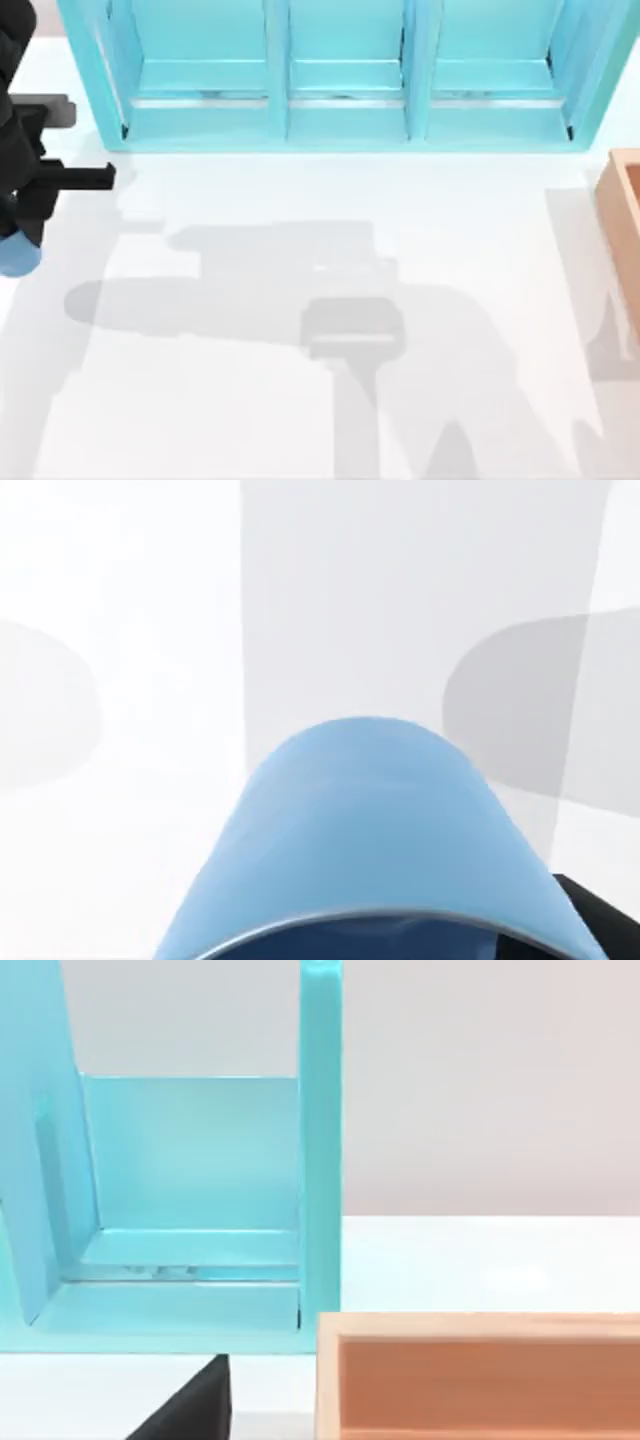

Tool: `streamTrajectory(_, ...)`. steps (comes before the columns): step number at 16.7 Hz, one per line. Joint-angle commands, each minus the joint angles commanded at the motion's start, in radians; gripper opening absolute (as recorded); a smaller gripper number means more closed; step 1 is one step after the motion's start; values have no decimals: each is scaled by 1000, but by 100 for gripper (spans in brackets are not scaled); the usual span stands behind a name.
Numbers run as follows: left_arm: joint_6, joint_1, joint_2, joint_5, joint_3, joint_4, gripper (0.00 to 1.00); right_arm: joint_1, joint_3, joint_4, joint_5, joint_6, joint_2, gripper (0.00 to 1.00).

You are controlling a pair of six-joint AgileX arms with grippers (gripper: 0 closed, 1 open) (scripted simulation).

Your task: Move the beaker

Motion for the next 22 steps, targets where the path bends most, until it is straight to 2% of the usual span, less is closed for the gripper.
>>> streamTrajectory(7,30,24,-21,-3,-22,4,0,0,0,0,0,0,0,100)
streamTrajectory(15,55,53,44,-1,-178,224,0,0,0,0,0,0,0,100)
streamTrajectory(20,57,56,48,1,-189,242,0,0,0,0,0,0,0,100)
streamTrajectory(22,57,56,48,1,-189,242,15,0,0,0,0,0,0,100)
